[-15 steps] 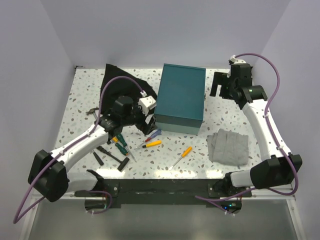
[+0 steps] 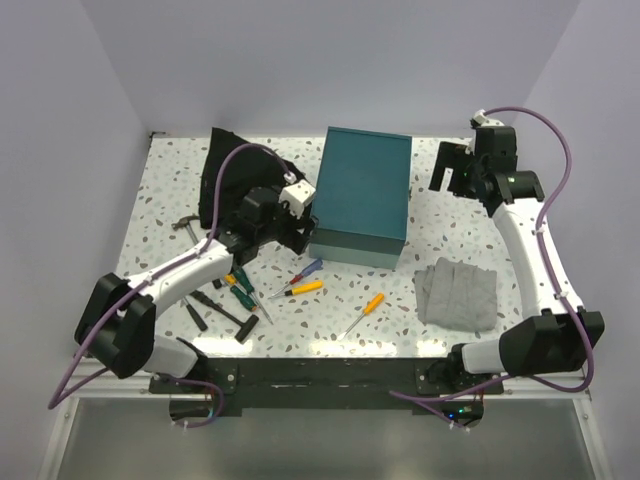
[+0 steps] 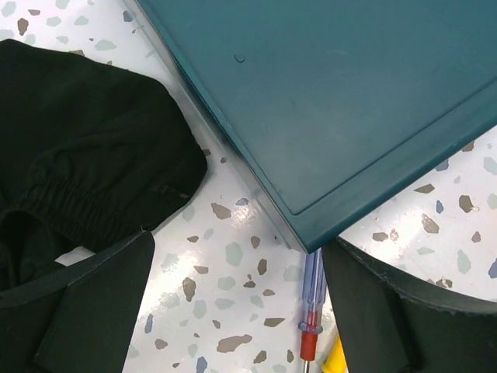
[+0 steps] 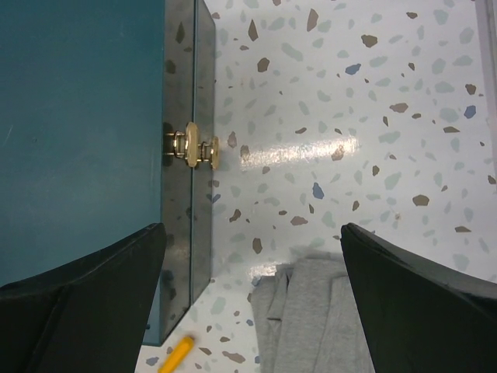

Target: Sort the tools into containers

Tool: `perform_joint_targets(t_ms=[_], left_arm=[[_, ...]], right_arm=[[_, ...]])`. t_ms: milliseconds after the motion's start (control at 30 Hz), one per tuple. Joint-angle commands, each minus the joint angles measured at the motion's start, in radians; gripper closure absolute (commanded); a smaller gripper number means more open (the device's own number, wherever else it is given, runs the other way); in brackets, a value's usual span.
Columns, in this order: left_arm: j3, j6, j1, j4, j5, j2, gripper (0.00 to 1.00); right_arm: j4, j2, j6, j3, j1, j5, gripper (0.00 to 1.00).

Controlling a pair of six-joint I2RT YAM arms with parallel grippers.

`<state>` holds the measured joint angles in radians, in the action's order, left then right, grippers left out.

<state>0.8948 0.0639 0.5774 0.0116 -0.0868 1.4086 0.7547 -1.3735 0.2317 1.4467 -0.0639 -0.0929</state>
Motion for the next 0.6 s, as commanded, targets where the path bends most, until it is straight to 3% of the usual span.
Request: perform_joint_targets(t_ms=[0,433,567], left_arm=[[0.093,0.004,-0.034,-0.082,0.114,0.059,0.06],[0.375,-0.079,-0.195,-0.027,0.147,0.236,0.05],[0.424,-0.07,-0.198,0.082,0.026,0.179,0.05]], right_arm=[[-0.025,-0.012,-0.003,0.027,0.015,0.071,0.01],[-0.04,-0.125,0.067,0.058,0.035,0.16,0.02],[-0.022,-0.163,0.15,0.052,0.11,0.275,0.01]])
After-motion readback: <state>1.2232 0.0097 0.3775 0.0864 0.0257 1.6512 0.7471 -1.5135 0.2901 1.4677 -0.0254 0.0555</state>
